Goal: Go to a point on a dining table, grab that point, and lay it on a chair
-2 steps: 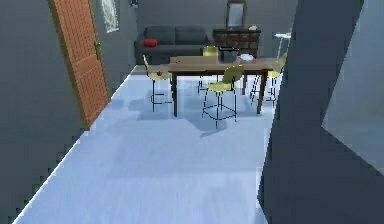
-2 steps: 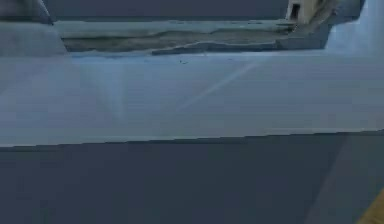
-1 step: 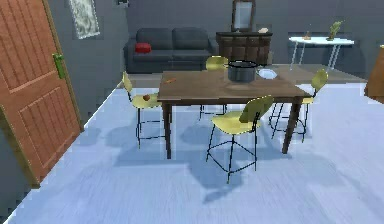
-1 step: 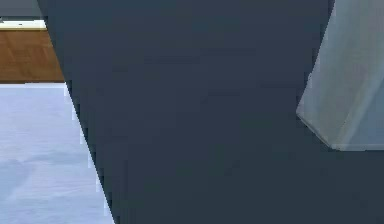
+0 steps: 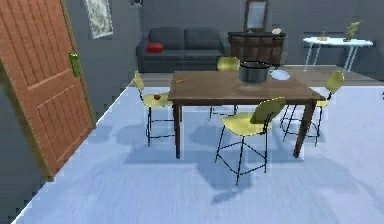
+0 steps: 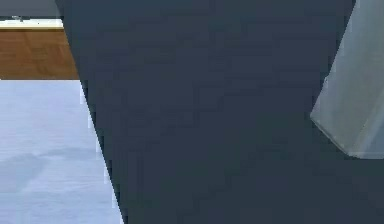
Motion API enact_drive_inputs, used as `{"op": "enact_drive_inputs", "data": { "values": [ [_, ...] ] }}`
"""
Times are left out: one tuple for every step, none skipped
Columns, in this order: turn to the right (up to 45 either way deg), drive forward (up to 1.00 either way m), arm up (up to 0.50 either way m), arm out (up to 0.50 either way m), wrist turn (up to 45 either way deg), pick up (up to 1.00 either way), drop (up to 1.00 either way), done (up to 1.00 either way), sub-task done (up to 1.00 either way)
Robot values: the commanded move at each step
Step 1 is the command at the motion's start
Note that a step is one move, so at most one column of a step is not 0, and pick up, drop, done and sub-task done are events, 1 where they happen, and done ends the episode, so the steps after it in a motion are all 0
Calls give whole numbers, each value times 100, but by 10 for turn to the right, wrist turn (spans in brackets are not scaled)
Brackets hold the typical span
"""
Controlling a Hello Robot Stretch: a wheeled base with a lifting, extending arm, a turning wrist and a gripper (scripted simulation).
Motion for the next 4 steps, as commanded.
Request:
{"op": "enact_drive_inputs", "data": {
  "values": [
    [0,95,0,0,0,0,0,0,0],
    [-150,0,0,0,0,0,0,0,0],
    [0,15,0,0,0,0,0,0,0],
    [-450,0,0,0,0,0,0,0,0]
  ]
}}
